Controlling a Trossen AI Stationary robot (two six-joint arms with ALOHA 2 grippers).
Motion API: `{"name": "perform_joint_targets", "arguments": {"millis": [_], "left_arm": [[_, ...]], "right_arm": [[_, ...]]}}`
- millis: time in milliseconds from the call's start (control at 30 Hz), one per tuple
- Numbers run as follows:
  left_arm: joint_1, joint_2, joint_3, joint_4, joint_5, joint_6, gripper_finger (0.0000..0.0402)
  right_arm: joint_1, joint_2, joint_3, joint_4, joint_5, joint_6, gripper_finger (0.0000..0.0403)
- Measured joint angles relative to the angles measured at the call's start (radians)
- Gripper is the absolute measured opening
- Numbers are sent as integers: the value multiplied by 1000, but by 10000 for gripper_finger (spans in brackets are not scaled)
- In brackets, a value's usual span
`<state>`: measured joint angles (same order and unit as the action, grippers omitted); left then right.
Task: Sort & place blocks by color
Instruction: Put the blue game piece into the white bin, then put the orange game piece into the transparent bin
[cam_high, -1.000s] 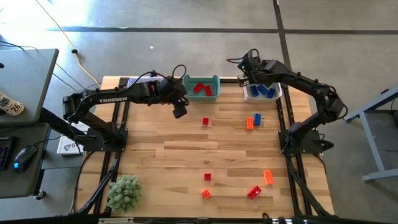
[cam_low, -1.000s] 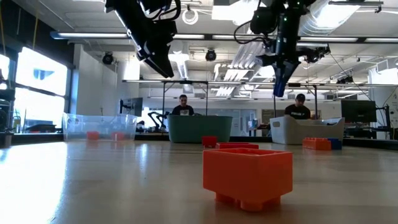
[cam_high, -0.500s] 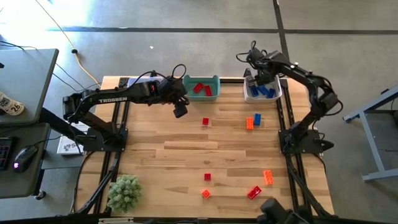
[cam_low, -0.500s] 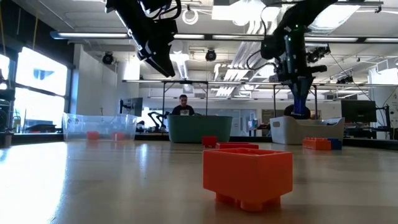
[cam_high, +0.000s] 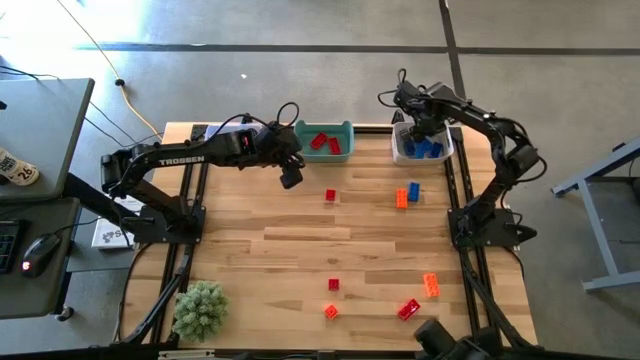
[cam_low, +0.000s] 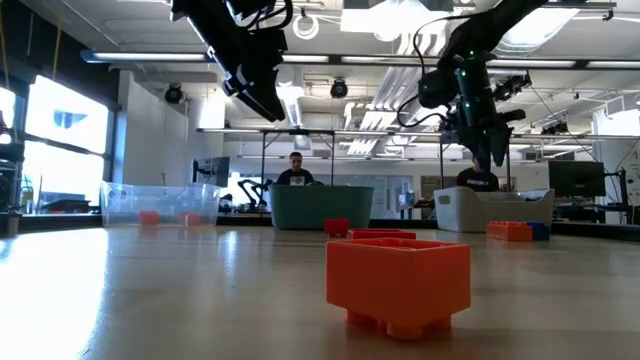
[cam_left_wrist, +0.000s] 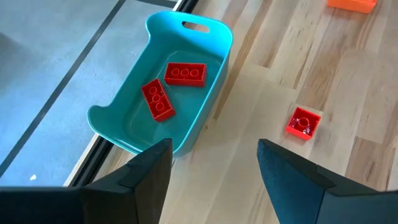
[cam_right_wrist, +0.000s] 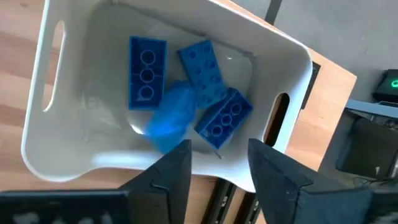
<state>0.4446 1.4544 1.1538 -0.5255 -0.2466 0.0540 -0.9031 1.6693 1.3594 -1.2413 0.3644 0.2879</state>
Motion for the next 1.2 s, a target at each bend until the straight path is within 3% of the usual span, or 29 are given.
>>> {"name": "perform_joint_targets", "arguments": {"millis": [200,500,700,1200], "left_arm": [[0,0,0,-1,0,-1,223],[0,0,0,-1,1,-2,223],[0,0,0,-1,14,0,223],[0,0,0,-2,36,1,223]], "right_arm": [[32,0,0,-87,-32,70,175],[159,-55,0,-176,-127,238,176],[325,-125,0,-212,-204,375,176],[802,-161,1,-326,-234,703,176]]}}
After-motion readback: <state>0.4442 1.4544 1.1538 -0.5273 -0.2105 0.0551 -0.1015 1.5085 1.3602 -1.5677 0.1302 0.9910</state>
